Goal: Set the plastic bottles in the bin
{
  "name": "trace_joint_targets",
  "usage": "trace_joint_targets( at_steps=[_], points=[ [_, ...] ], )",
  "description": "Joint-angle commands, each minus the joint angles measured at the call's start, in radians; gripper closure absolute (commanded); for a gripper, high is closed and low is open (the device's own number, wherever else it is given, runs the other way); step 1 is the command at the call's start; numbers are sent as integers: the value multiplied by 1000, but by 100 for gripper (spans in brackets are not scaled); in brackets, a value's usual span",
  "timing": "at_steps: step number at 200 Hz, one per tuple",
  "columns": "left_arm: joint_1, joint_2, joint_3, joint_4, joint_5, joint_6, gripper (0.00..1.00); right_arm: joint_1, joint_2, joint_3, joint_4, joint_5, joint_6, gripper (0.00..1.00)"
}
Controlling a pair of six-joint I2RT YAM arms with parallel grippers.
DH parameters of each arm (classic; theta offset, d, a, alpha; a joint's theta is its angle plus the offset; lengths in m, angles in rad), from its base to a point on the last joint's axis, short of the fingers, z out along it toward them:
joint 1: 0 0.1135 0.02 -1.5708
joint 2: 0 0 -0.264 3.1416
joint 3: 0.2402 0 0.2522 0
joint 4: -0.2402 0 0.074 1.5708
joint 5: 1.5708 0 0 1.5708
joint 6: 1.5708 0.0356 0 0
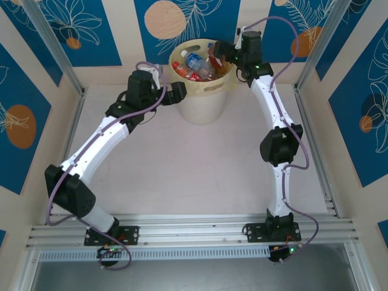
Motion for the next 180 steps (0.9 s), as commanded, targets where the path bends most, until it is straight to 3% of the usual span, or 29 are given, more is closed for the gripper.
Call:
trace_joint_targets(
  at_steps=[1,55,87,139,180],
  points=[
    [46,-104,-110,99,-80,-48,0,33,7,-2,-175,151,-88,0],
    [137,-254,-339,131,-131,-117,0,57,-16,-81,-261,282,-96,1],
    [190,-310,-418,146,-137,-144,0,84,-79,-244,-192,212,-165,0],
    [226,-336,-450,126,-171,-141,0,118,-239,-245,-163,111,-293,0],
    [255,-410,-567,156,-296,-120,0,135,-472,-413,-116,99,-316,0]
  ],
)
